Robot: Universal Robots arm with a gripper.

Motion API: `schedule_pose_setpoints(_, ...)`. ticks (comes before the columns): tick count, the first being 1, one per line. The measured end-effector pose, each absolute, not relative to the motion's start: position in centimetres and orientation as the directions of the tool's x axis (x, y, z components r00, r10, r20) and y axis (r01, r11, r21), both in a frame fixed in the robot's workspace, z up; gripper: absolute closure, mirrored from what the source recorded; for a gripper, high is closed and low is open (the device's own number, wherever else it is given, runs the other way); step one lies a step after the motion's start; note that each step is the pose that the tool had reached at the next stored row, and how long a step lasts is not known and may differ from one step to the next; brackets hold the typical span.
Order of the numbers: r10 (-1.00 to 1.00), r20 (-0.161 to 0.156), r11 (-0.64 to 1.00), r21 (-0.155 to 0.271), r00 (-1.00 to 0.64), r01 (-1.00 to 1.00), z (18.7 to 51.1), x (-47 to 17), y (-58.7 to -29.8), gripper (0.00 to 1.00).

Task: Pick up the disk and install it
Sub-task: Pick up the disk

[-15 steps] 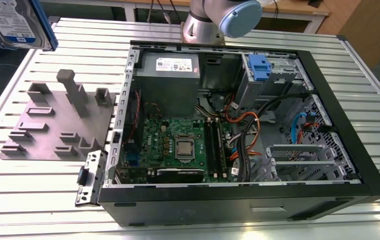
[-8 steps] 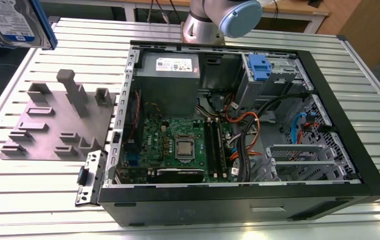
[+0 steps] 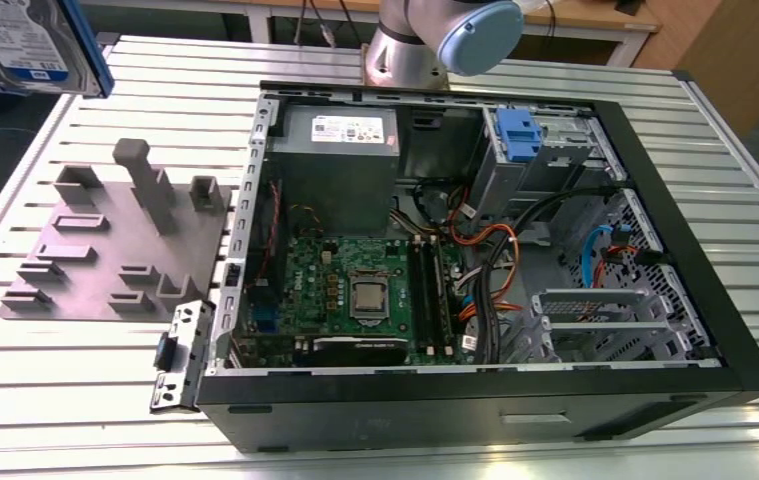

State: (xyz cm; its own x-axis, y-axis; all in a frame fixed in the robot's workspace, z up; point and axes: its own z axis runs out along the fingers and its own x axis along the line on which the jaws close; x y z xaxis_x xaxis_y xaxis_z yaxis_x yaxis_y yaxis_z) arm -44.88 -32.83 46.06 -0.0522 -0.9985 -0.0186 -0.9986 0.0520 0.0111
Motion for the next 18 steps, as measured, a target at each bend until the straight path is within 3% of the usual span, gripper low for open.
schedule_pose_setpoints(18,-0.998,-0.018,0.052,0.011,-0.052,-0.999,46.23,-44.88,-33.0,0.63)
